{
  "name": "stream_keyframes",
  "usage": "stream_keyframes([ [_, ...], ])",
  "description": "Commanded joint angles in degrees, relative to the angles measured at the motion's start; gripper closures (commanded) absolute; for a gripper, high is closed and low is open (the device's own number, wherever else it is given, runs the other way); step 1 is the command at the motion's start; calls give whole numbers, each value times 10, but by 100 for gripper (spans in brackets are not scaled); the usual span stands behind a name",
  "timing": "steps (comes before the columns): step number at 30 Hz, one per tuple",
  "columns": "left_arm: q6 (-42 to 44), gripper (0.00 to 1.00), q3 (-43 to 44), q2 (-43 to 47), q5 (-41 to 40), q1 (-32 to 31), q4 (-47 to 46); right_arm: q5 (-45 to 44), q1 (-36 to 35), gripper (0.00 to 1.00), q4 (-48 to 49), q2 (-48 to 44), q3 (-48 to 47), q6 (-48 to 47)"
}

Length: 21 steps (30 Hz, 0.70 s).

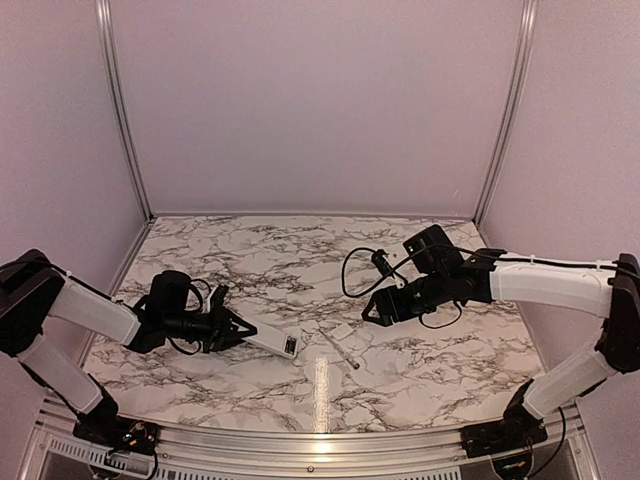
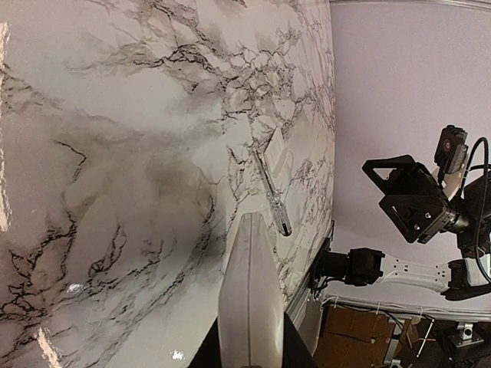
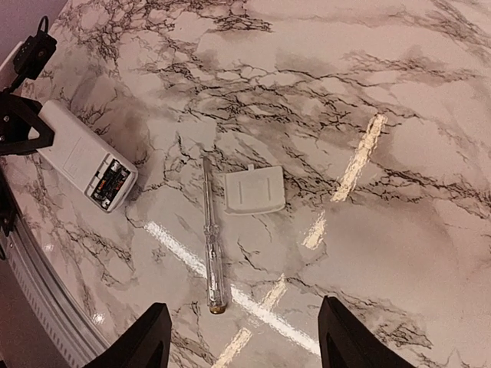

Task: Unload the batteries from the remote control

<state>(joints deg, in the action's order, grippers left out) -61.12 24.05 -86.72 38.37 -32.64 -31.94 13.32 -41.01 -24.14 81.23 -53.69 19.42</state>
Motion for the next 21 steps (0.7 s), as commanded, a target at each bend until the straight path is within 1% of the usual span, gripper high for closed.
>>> stream_keyframes([
  [1, -2, 100, -29, -38, -2, -5, -82, -16, 0, 35, 16, -21, 19, 2],
  [10, 6, 100, -50, -109, 15, -5, -149, -22, -12, 36, 93, -66, 88, 22],
  [14, 24, 100, -62, -124, 8, -5, -151, -31, -18, 35, 132, -92, 130, 32],
  [21, 65, 100, -88, -143, -23, -5, -134, -79, -41, 36, 139, -109, 155, 31],
])
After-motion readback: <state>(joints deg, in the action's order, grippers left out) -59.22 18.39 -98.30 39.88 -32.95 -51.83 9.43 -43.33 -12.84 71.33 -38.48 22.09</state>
